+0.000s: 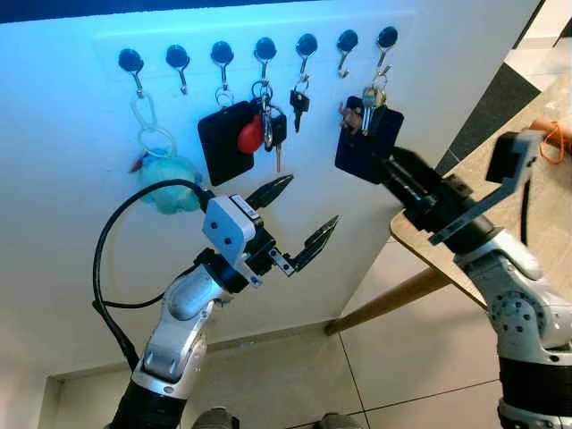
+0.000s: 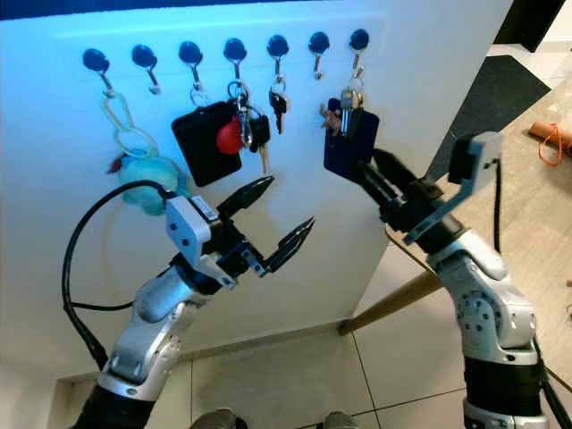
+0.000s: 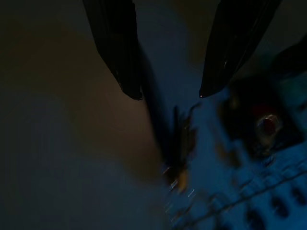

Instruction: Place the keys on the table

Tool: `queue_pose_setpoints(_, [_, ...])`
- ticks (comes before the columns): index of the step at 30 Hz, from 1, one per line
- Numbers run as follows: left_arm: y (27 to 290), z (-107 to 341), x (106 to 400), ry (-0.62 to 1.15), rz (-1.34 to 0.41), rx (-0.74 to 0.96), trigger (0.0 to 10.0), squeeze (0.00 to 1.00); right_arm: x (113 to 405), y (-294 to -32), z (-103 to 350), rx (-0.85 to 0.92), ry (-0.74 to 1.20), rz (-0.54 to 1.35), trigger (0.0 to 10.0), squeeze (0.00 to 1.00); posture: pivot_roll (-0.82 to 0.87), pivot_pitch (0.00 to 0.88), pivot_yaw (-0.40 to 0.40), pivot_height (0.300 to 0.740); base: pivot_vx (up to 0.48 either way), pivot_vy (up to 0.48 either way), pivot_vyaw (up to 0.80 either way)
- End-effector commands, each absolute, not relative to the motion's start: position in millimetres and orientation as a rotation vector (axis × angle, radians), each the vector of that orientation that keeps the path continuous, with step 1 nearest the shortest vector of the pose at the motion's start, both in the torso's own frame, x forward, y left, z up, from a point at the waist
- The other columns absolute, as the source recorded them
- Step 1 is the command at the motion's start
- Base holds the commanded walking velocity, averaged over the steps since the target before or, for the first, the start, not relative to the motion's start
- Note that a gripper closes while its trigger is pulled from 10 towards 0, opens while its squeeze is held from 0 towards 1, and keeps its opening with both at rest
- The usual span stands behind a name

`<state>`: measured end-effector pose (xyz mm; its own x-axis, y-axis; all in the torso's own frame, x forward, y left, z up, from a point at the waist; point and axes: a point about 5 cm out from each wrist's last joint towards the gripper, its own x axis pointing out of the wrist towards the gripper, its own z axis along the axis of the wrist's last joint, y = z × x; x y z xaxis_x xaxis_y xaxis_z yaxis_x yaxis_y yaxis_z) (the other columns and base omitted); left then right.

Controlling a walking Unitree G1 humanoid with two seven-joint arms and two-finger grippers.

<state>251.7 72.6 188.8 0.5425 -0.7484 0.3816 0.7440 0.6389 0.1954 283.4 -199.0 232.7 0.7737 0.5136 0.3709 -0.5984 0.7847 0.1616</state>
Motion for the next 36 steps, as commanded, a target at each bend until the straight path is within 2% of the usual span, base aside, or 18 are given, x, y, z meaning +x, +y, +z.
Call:
queue_pose_setpoints(1, [71, 192, 248, -0.468, -0.908, 0.013, 10.0, 0.0, 285, -214, 236, 0.257, -0.347, 0.526, 10.0, 0.0, 0.05, 0.106, 0.002, 0.74, 0.0, 0.0, 0.0])
queue_pose_setpoints(6, [70, 192, 248, -0.467, -0.915, 0.01, 10.0, 0.0, 288, -234, 249, 0.283, -0.45, 0.392, 10.0, 0.0, 0.05, 0.106, 0.004, 0.74, 0.0, 0.0, 0.0])
queue_pose_setpoints(9, [69, 192, 248, -0.467, -0.917, 0.01, 10.0, 0.0, 288, -235, 254, 0.306, -0.489, 0.388, 10.0, 0.0, 0.05, 0.106, 0.004, 0.74, 0.0, 0.0, 0.0])
queue_pose_setpoints(14, [70, 191, 248, -0.467, -0.915, 0.01, 10.0, 0.0, 288, -223, 258, 0.304, -0.513, 0.423, 10.0, 0.0, 0.05, 0.104, 0.003, 0.74, 0.0, 0.0, 0.0])
queue_pose_setpoints(18, [70, 191, 249, -0.466, -0.912, 0.013, 10.0, 0.0, 291, -205, 260, 0.221, -0.526, 0.455, 10.0, 0.0, 0.05, 0.102, 0.003, 0.74, 0.0, 0.0, 0.0])
queue_pose_setpoints(19, [70, 191, 249, -0.466, -0.911, 0.013, 10.0, 0.0, 291, -199, 261, 0.212, -0.528, 0.477, 10.0, 0.03, 0.05, 0.099, 0.002, 0.74, 0.0, 0.0, 0.0])
queue_pose_setpoints(20, [70, 192, 249, -0.467, -0.912, 0.013, 10.0, 0.0, 292, -193, 261, 0.202, -0.524, 0.501, 10.0, 0.49, 0.05, 0.099, 0.002, 0.74, 0.0, 0.0, 0.0])
queue_pose_setpoints(22, [70, 192, 249, -0.467, -0.912, 0.013, 10.0, 0.0, 292, -193, 261, 0.202, -0.524, 0.501, 10.0, 0.49, 0.05, 0.099, 0.002, 0.74, 0.0, 0.0, 0.0])
queue_pose_setpoints(23, [70, 192, 250, -0.467, -0.912, 0.014, 10.0, 0.0, 293, -188, 260, 0.194, -0.518, 0.519, 10.0, 1.0, 0.05, 0.097, 0.003, 0.74, 0.0, 0.0, 0.0])
queue_pose_setpoints(26, [69, 192, 250, -0.469, -0.911, 0.014, 10.0, 0.0, 297, -180, 258, 0.158, -0.509, 0.526, 10.0, 1.0, 0.05, 0.093, 0.002, 0.74, 0.0, 0.0, 0.0])
queue_pose_setpoints(27, [69, 192, 250, -0.47, -0.911, 0.014, 10.0, 0.0, 298, -178, 257, 0.144, -0.508, 0.521, 10.0, 0.62, 0.05, 0.093, 0.002, 0.74, 0.0, 0.0, 0.0])
queue_pose_setpoints(29, [70, 192, 250, -0.47, -0.911, 0.014, 10.0, 0.0, 300, -177, 258, 0.138, -0.515, 0.511, 10.0, 0.62, 0.05, 0.092, 0.003, 0.74, 0.0, 0.0, 0.0])
queue_pose_setpoints(30, [70, 192, 250, -0.469, -0.91, 0.014, 10.0, 0.0, 304, -175, 257, 0.12, -0.515, 0.498, 10.0, 0.07, 0.04, 0.09, 0.006, 0.74, 0.0, 0.0, 0.0])
queue_pose_setpoints(31, [69, 192, 250, -0.469, -0.911, 0.013, 10.0, 0.0, 307, -173, 257, 0.106, -0.514, 0.493, 10.0, 0.0, 0.04, 0.089, 0.006, 0.74, 0.0, 0.0, 0.0])
queue_pose_setpoints(36, [67, 194, 250, -0.478, -0.916, -0.002, 10.0, 0.0, 318, -161, 253, 0.049, -0.496, 0.502, 10.0, 0.0, 0.05, 0.088, 0.004, 0.74, 0.0, 0.0, 0.0])
